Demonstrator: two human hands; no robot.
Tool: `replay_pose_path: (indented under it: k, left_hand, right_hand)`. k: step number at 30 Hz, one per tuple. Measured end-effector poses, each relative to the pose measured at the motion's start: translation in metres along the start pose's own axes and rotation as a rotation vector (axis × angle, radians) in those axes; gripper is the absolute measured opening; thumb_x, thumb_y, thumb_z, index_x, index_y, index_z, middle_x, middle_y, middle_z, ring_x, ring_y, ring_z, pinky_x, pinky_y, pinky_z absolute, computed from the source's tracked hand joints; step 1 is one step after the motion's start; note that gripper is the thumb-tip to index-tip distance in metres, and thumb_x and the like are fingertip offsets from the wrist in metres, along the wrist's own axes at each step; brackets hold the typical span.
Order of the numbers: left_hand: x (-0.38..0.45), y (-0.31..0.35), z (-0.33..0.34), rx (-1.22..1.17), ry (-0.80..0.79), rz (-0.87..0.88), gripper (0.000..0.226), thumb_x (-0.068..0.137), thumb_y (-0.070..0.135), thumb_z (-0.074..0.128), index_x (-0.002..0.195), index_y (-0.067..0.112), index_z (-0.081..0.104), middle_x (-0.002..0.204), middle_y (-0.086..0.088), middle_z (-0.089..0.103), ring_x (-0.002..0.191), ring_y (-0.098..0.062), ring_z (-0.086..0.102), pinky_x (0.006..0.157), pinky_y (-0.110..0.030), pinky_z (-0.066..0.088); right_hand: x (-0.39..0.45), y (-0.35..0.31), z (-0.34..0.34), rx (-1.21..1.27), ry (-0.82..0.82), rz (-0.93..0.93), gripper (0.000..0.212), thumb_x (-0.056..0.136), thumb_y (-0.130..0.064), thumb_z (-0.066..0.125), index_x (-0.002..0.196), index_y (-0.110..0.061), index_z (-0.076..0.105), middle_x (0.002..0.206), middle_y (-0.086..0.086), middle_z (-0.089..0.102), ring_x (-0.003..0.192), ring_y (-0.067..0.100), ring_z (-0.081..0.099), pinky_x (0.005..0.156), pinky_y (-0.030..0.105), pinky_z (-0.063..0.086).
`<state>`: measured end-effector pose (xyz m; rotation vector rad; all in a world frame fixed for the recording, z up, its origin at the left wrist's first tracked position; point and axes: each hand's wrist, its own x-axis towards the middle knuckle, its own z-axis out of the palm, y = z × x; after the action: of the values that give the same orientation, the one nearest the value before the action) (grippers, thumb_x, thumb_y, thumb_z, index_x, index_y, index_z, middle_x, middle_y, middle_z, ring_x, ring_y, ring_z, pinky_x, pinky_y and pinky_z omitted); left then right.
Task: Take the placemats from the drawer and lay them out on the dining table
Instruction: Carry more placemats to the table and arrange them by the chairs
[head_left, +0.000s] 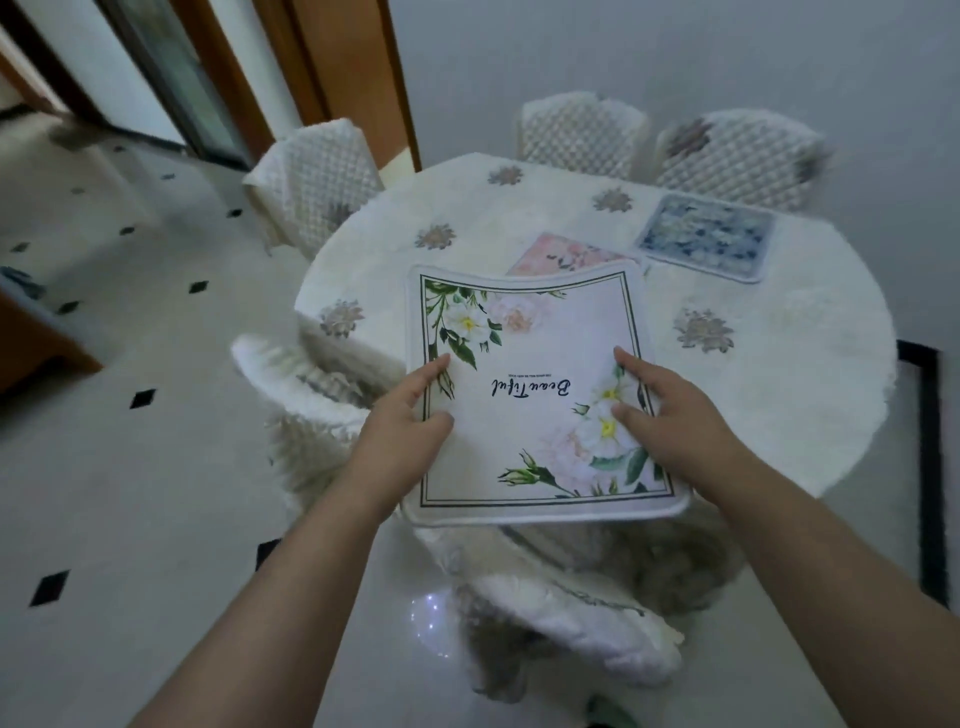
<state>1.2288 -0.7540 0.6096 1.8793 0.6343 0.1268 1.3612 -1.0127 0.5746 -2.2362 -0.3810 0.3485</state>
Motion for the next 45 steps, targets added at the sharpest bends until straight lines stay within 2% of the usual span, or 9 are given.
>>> replay_pose_path:
  k: [4, 7, 11, 15, 21, 26, 34, 40, 45]
  left_hand:
    - [0.046, 0.015, 0.016, 0.06, -0.233, 0.097, 0.067, 0.087, 0.005, 0.053, 0.139, 0.048, 0.053, 0.137, 0.012, 0.061, 0.087, -0.023, 0.073, 0.082, -0.047, 0.061]
    - [0.076, 0.02, 0.05, 0.08, -0.325, 0.129, 0.067, 0.086, 0.003, 0.052, 0.137, 0.046, 0.056, 0.132, 0.009, 0.065, 0.077, -0.018, 0.07, 0.07, -0.033, 0.059]
    - [0.108, 0.019, 0.109, 0.099, -0.453, 0.109, 0.066, 0.089, 0.0, 0.053, 0.14, 0.042, 0.055, 0.132, 0.009, 0.06, 0.089, -0.007, 0.066, 0.069, -0.019, 0.058]
    - [0.143, 0.008, 0.169, 0.126, -0.53, 0.074, 0.066, 0.09, -0.001, 0.054, 0.141, 0.04, 0.054, 0.14, 0.005, 0.057, 0.11, -0.015, 0.063, 0.092, -0.031, 0.057]
    - [0.198, -0.01, 0.245, 0.069, -0.557, 0.029, 0.062, 0.089, -0.002, 0.058, 0.137, 0.038, 0.059, 0.137, 0.005, 0.058, 0.105, -0.014, 0.066, 0.094, -0.035, 0.058]
    - [0.241, -0.03, 0.291, 0.069, -0.563, 0.003, 0.06, 0.091, 0.0, 0.059, 0.138, 0.038, 0.058, 0.129, 0.007, 0.061, 0.077, -0.014, 0.066, 0.081, -0.038, 0.06]
    - [0.276, -0.077, 0.319, 0.169, -0.644, 0.042, 0.06, 0.093, 0.005, 0.062, 0.143, 0.038, 0.054, 0.146, 0.005, 0.053, 0.124, -0.017, 0.057, 0.108, -0.04, 0.049]
    - [0.287, -0.088, 0.315, 0.101, -0.606, 0.028, 0.06, 0.093, 0.002, 0.062, 0.142, 0.037, 0.056, 0.14, 0.009, 0.057, 0.123, -0.012, 0.058, 0.108, -0.034, 0.047]
    - [0.294, -0.093, 0.309, 0.131, -0.592, 0.032, 0.059, 0.094, 0.005, 0.065, 0.142, 0.038, 0.056, 0.132, 0.011, 0.06, 0.109, -0.004, 0.062, 0.098, -0.025, 0.05]
  right_hand:
    - [-0.018, 0.011, -0.015, 0.001, 0.179, 0.118, 0.064, 0.095, -0.025, 0.067, 0.151, -0.038, 0.039, 0.152, -0.001, 0.045, 0.137, 0.021, 0.045, 0.111, 0.03, 0.035]
    - [-0.03, 0.036, -0.024, 0.068, 0.303, 0.231, 0.064, 0.093, -0.023, 0.069, 0.149, -0.038, 0.043, 0.15, -0.001, 0.048, 0.135, 0.021, 0.047, 0.114, 0.036, 0.037]
    - [-0.022, 0.078, -0.037, 0.06, 0.341, 0.34, 0.065, 0.094, -0.021, 0.068, 0.151, -0.035, 0.041, 0.151, 0.002, 0.047, 0.135, 0.024, 0.047, 0.112, 0.041, 0.04]
    - [0.003, 0.125, -0.048, 0.018, 0.338, 0.412, 0.065, 0.095, -0.02, 0.066, 0.153, -0.033, 0.038, 0.151, 0.005, 0.045, 0.134, 0.027, 0.047, 0.11, 0.039, 0.04]
    - [0.048, 0.199, -0.056, 0.022, 0.336, 0.478, 0.065, 0.096, -0.02, 0.065, 0.153, -0.034, 0.037, 0.152, 0.006, 0.044, 0.136, 0.028, 0.044, 0.11, 0.036, 0.038]
    - [0.085, 0.251, -0.054, 0.07, 0.346, 0.479, 0.064, 0.095, -0.021, 0.066, 0.152, -0.035, 0.039, 0.152, 0.005, 0.044, 0.138, 0.025, 0.042, 0.114, 0.034, 0.034]
    - [0.096, 0.309, -0.026, 0.071, 0.343, 0.501, 0.065, 0.095, -0.025, 0.067, 0.153, -0.033, 0.038, 0.148, 0.003, 0.045, 0.137, 0.018, 0.04, 0.108, 0.024, 0.027]
    - [0.108, 0.315, -0.015, -0.013, 0.37, 0.456, 0.065, 0.096, -0.026, 0.064, 0.154, -0.033, 0.034, 0.125, 0.0, 0.044, 0.115, 0.009, 0.041, 0.097, 0.019, 0.029]
    - [0.113, 0.321, -0.003, -0.099, 0.371, 0.433, 0.064, 0.096, -0.032, 0.063, 0.154, -0.031, 0.036, 0.122, 0.003, 0.047, 0.116, 0.015, 0.046, 0.093, 0.022, 0.032]
